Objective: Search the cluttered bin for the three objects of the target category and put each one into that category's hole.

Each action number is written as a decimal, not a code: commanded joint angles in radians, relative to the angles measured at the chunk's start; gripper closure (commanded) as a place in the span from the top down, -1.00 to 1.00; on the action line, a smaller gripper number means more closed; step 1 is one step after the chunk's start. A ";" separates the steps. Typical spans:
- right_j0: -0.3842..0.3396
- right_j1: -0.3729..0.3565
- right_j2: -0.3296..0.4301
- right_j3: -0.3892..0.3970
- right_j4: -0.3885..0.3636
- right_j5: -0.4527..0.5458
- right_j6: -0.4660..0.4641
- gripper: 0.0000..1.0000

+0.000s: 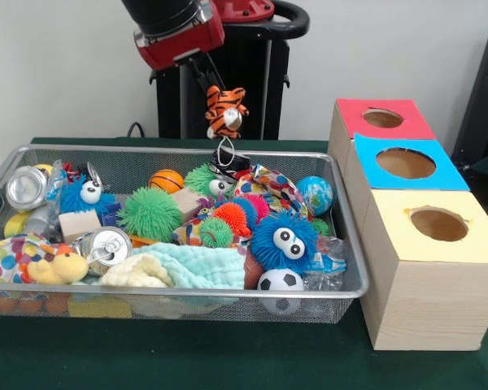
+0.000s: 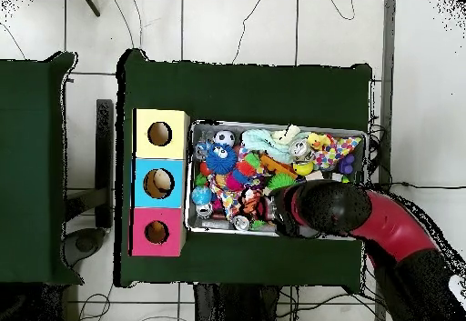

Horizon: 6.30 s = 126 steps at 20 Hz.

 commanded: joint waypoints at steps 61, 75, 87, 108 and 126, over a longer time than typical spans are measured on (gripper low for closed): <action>0.424 0.153 -0.275 -0.305 0.308 0.419 0.373 -1.00; 0.503 0.095 -0.295 -0.166 0.443 0.372 0.424 -1.00; 0.551 0.145 -0.346 -0.051 0.471 0.304 0.416 -1.00; 0.588 0.395 -0.383 -0.075 0.454 0.066 0.325 -1.00; 0.570 0.291 -0.332 -0.053 0.479 -0.094 0.264 -1.00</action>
